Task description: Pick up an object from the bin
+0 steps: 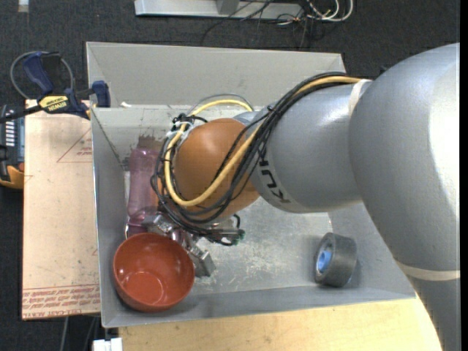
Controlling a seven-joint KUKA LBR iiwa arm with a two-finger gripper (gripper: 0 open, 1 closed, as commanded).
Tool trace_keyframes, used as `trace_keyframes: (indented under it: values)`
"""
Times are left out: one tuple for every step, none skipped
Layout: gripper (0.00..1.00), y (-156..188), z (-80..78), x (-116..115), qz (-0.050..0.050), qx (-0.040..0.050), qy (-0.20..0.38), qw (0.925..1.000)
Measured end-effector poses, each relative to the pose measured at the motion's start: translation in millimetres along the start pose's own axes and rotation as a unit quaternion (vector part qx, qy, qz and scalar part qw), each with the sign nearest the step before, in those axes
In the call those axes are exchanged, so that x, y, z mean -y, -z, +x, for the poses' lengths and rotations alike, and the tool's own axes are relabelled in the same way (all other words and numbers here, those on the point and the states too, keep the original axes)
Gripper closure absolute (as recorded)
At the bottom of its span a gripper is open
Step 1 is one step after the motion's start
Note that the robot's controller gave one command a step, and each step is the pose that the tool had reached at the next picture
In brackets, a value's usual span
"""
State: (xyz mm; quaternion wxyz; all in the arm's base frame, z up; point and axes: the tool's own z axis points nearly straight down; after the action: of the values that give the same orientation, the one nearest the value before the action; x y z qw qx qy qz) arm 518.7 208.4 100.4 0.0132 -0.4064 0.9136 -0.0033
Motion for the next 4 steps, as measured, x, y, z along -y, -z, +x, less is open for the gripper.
trace_keyframes:
  values:
    - [1.00,-19.0,5.7,-24.7,0.021,-0.0003,0.057,0.9982]
    - [1.00,-19.1,5.7,-24.8,0.021,-0.0004,0.056,0.9982]
    - [1.00,-16.4,5.4,-25.0,0.020,0.0012,0.055,0.9983]
    - [1.00,-14.8,5.4,-25.1,0.020,0.0006,0.054,0.9983]
